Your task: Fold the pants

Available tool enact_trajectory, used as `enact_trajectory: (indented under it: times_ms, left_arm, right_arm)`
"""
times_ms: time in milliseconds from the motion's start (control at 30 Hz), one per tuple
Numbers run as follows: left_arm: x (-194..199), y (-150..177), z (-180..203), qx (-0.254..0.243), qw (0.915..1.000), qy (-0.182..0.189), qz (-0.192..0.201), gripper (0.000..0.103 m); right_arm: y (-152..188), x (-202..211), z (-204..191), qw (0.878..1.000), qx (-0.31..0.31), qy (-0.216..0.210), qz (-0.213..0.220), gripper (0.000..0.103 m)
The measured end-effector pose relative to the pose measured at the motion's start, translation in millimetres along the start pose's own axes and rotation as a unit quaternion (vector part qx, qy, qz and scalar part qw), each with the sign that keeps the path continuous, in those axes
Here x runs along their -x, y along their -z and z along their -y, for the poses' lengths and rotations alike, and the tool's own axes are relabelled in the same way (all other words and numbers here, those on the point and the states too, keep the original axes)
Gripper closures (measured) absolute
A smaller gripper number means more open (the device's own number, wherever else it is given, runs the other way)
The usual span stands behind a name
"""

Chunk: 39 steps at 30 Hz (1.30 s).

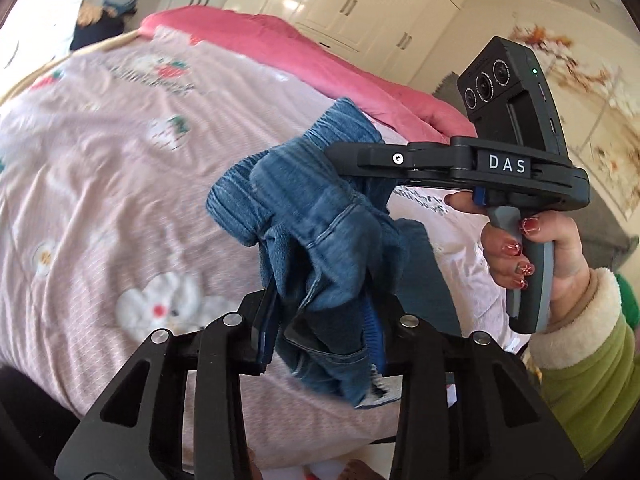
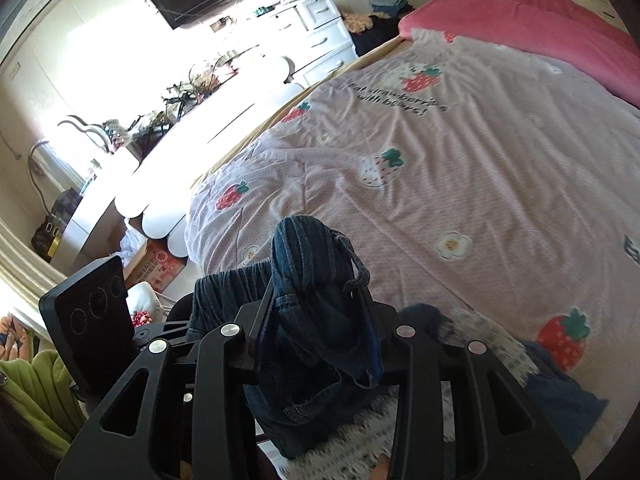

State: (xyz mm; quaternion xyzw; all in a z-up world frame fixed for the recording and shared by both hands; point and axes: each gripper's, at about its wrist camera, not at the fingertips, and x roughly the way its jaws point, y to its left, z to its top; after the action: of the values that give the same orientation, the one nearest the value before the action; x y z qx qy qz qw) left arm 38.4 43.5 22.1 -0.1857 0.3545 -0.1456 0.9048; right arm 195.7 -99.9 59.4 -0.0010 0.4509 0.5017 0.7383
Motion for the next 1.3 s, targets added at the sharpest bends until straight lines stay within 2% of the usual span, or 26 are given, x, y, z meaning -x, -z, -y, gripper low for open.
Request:
enact_trajectory:
  times_ms: [367,567,767,800,900,967,1067,1100,1167,1200,1233,1300]
  left_arm:
    - [-40,10,70,-0.086,0.9953,0.014,-0.042,0.075]
    - [-63,25,89,-0.109,0.9910,0.022,-0.075,0.075]
    - [-75,43,106,-0.129,0.9863,0.029,-0.099,0.075]
    - [-80,44,106,-0.133,0.9854,0.031,-0.102,0.073]
    - [-80,53,111,-0.134,0.9813,0.067,-0.121,0.054]
    - [-73,59,116,-0.147,0.9776,0.083,-0.127,0.053]
    - [-54,58,105,-0.138,0.9782,0.097,-0.121,0.052]
    - [-47,55,100,-0.135,0.9797,0.094,-0.114,0.050]
    - [-30,39,85,-0.130,0.9856,0.061,-0.090,0.044]
    - [-28,32,79,-0.128,0.9872,0.046,-0.084,0.036]
    - [-26,20,67,-0.127,0.9887,0.016,-0.079,0.033]
    - [-33,3,56,-0.122,0.9891,-0.022,-0.080,0.030]
  right_arm:
    - [69,62,57,0.997,-0.068,0.013,0.040,0.068]
    - [107,88,86,0.992,-0.104,0.034,0.057,0.066]
    - [123,112,95,0.989,-0.119,0.054,0.072,0.065]
    - [122,114,93,0.989,-0.117,0.057,0.073,0.063]
    - [117,117,81,0.990,-0.104,0.053,0.077,0.054]
    - [113,113,69,0.992,-0.088,0.050,0.072,0.054]
    - [112,110,54,0.994,-0.065,0.054,0.064,0.053]
    - [114,111,50,0.995,-0.059,0.057,0.064,0.049]
    - [119,114,44,0.994,-0.048,0.066,0.068,0.046]
    - [121,116,41,0.994,-0.042,0.073,0.069,0.045]
    - [124,117,37,0.994,-0.037,0.078,0.071,0.044]
    - [131,117,24,0.993,-0.014,0.090,0.074,0.038]
